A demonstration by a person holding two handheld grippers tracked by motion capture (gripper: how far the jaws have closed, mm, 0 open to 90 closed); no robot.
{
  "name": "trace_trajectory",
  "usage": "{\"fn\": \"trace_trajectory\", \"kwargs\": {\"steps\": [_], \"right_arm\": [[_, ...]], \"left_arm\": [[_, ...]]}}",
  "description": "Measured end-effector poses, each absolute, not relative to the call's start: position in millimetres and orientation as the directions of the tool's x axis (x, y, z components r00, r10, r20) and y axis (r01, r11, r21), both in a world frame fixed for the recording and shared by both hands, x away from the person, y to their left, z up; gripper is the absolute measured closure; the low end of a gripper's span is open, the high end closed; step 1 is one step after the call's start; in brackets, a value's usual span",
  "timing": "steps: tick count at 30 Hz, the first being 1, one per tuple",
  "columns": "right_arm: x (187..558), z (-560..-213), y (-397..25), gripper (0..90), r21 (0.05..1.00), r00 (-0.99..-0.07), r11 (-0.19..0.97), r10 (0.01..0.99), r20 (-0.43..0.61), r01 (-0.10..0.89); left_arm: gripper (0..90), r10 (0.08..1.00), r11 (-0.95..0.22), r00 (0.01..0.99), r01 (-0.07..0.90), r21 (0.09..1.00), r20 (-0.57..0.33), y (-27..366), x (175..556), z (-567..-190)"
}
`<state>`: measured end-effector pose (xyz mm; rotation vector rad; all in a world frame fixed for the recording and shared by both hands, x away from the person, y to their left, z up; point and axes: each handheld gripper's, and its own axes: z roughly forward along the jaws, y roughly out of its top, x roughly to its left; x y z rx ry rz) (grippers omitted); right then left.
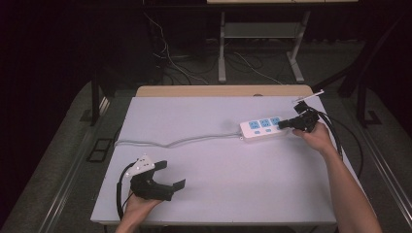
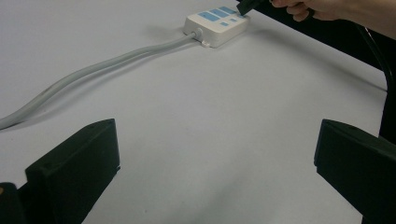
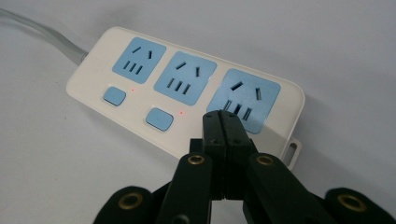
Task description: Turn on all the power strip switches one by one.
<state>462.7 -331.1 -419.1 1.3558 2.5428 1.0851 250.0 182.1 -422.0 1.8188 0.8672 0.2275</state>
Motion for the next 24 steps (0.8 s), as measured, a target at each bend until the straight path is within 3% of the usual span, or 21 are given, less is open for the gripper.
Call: {"fn": "trace_trajectory", "kwargs": {"steps": [20, 22, 24], "right_arm": [[461.4, -422.5, -330.2, 90.0, 0.615, -0.603, 0.355, 0.756, 0.254, 0.704], [461.5, -424.2, -328.7, 90.0, 0.603, -0.612, 0.354, 0.734, 0.294, 0.715], [460.4, -424.1, -324.8, 90.0, 0.619, -0.623, 0.369, 0.739, 0.257, 0.693]], "left_arm": [[0.0, 0.653, -0.188, 0.720, 0.452, 0.872, -0.232, 179.7, 249.5, -422.4], [0.0, 0.652, -0.189, 0.722, 0.451, 0.872, -0.231, 179.8, 249.1, -422.3], [0.0, 0.654, -0.189, 0.721, 0.450, 0.873, -0.229, 180.3, 248.9, -422.2]]}}
